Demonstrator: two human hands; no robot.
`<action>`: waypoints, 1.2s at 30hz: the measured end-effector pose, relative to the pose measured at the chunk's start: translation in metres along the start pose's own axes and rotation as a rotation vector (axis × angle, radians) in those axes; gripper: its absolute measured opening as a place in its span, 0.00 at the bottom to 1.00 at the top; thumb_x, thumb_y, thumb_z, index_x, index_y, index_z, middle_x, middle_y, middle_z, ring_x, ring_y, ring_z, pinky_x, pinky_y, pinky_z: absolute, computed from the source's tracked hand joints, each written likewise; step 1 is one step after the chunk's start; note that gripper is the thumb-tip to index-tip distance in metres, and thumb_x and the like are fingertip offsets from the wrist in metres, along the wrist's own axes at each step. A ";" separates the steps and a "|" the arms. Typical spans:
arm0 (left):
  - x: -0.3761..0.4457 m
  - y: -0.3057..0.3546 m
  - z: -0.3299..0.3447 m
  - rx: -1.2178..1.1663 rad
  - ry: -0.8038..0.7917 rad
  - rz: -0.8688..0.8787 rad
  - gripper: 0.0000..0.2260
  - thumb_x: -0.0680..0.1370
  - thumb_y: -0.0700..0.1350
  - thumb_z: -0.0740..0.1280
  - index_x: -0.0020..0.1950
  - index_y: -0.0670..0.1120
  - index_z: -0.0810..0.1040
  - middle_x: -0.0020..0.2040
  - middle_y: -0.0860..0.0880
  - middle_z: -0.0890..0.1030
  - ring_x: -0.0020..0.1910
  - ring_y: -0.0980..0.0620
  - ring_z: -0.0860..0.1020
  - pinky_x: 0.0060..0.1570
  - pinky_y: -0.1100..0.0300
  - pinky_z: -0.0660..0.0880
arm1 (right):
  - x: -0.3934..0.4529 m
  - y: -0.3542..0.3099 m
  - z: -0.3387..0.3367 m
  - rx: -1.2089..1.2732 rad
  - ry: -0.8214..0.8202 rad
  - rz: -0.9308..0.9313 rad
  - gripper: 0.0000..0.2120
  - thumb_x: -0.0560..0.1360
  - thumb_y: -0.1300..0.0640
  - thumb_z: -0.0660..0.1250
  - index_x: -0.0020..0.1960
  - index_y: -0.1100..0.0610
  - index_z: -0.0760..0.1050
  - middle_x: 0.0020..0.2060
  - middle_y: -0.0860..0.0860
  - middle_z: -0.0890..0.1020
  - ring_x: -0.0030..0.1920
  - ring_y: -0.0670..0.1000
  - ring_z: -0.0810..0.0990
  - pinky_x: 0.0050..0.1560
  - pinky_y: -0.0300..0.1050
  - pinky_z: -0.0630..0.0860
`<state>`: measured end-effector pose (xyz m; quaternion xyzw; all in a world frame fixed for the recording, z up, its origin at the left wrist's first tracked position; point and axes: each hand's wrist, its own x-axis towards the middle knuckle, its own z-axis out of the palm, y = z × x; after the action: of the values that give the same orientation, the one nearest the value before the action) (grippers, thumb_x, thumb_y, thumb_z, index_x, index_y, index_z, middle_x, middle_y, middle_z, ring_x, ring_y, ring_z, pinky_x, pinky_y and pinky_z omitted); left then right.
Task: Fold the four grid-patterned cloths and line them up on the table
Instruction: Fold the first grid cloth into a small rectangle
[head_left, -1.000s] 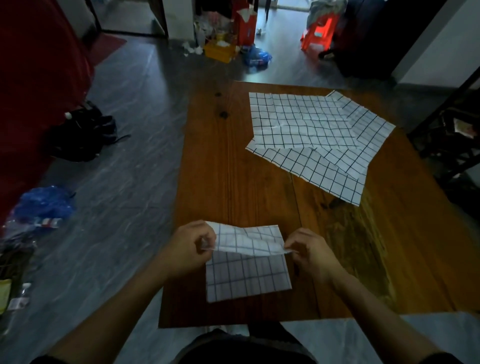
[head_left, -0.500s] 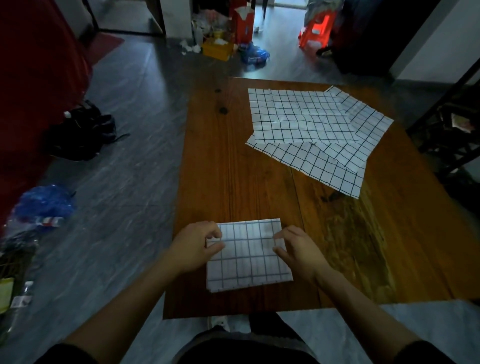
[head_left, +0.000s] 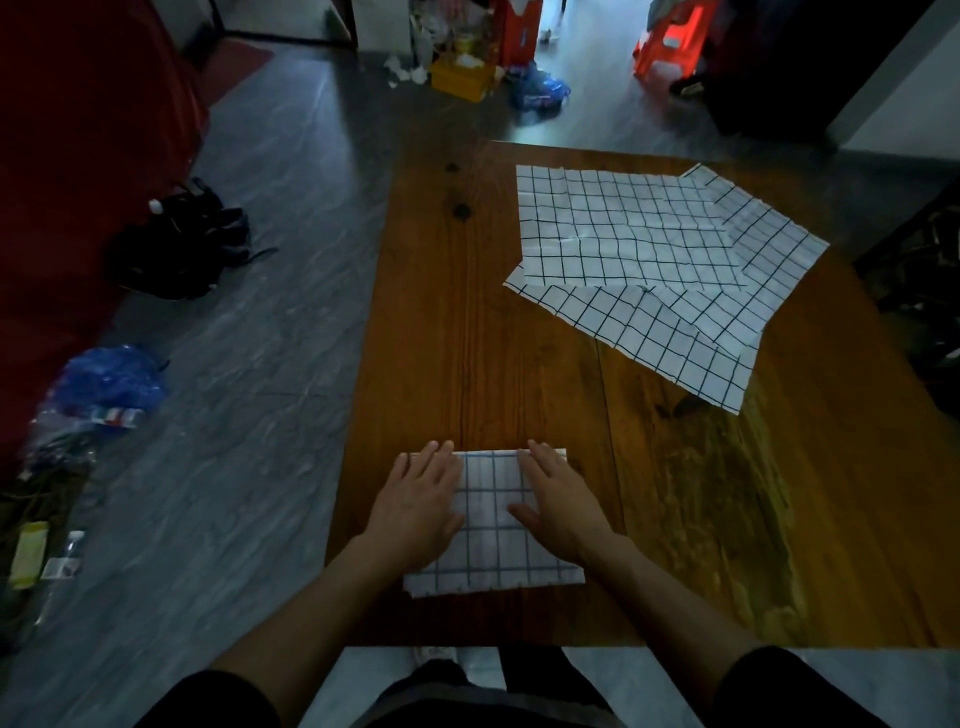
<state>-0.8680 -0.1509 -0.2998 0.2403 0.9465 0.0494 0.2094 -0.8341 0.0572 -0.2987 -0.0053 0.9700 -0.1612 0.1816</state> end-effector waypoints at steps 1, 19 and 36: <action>0.000 0.002 0.003 0.011 -0.007 0.008 0.34 0.80 0.59 0.59 0.80 0.49 0.46 0.81 0.48 0.45 0.79 0.48 0.43 0.75 0.45 0.42 | 0.004 0.000 0.002 -0.003 -0.032 -0.010 0.36 0.79 0.43 0.62 0.79 0.52 0.48 0.80 0.51 0.49 0.79 0.52 0.48 0.76 0.52 0.49; 0.019 0.030 0.007 -0.012 -0.005 0.112 0.32 0.82 0.51 0.59 0.80 0.47 0.46 0.81 0.47 0.46 0.79 0.48 0.44 0.78 0.45 0.47 | 0.008 0.002 0.012 -0.111 -0.084 -0.182 0.33 0.82 0.47 0.54 0.79 0.52 0.38 0.78 0.50 0.37 0.77 0.50 0.35 0.78 0.53 0.40; -0.004 -0.027 0.025 -0.049 0.112 -0.019 0.30 0.81 0.54 0.58 0.80 0.47 0.52 0.81 0.49 0.51 0.79 0.51 0.49 0.74 0.51 0.44 | -0.002 0.053 0.012 -0.087 -0.008 -0.004 0.32 0.81 0.47 0.56 0.79 0.51 0.46 0.80 0.49 0.48 0.79 0.49 0.44 0.76 0.50 0.40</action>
<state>-0.8661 -0.1763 -0.3266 0.2229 0.9575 0.0840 0.1623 -0.8255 0.1042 -0.3257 -0.0158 0.9753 -0.1194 0.1849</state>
